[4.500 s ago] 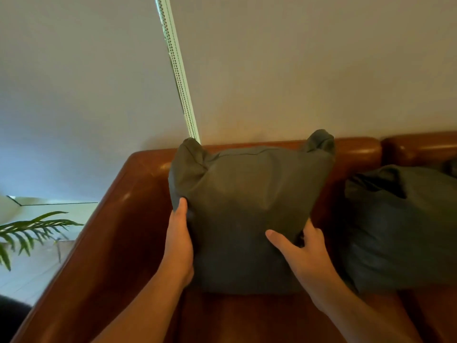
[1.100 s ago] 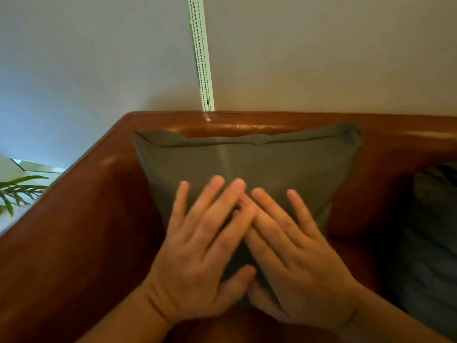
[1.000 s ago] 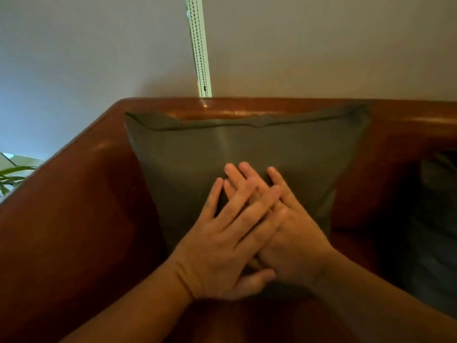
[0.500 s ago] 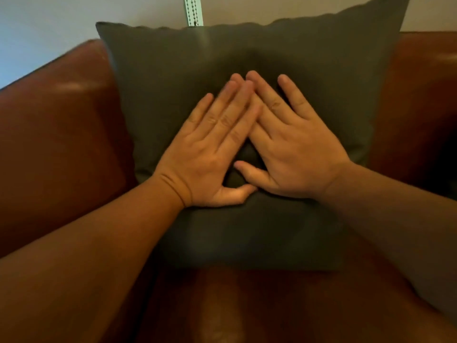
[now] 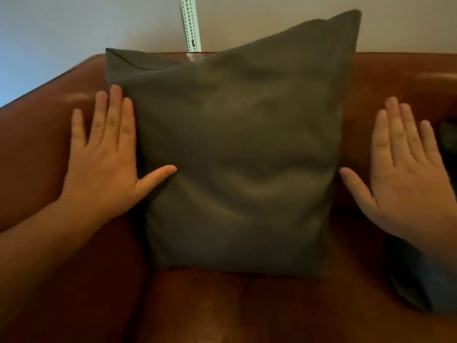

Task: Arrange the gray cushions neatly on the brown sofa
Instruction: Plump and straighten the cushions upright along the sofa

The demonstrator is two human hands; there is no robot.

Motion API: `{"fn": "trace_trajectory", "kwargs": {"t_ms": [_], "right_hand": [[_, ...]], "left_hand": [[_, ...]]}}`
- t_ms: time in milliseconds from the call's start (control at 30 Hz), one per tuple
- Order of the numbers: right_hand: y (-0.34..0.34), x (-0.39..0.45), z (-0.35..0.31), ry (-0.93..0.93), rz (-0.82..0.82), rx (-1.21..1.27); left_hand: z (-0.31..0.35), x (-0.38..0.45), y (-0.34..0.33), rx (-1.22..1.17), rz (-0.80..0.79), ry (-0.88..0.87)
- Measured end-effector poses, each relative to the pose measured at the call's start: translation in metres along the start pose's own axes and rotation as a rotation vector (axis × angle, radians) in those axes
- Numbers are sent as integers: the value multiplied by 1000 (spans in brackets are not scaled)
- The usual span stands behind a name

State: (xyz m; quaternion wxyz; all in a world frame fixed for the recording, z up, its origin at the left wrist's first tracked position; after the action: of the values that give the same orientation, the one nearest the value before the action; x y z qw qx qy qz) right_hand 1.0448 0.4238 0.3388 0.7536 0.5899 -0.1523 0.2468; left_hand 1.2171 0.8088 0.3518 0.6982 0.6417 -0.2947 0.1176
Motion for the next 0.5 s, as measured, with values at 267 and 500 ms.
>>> {"fn": "trace_trajectory", "kwargs": {"t_ms": [267, 500], "right_hand": [[-3, -23, -210, 609, 144, 255], [-70, 1, -194, 608, 65, 128]], "left_hand": [[110, -166, 30, -500, 105, -535], [106, -149, -81, -98, -5, -781]]}}
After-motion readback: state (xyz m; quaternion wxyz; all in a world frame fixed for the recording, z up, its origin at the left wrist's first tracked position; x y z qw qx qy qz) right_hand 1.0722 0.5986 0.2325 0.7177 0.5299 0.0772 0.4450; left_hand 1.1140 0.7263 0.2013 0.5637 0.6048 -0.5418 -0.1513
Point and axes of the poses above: each hand's wrist, its own x-axis towards the middle knuckle, its own y-axis out of the back of the hand, z = x × y, the point moved 8 cm from there along x, towards the middle knuckle, and after that the axes turned 15 degrees about y, right-handed, at the moved point
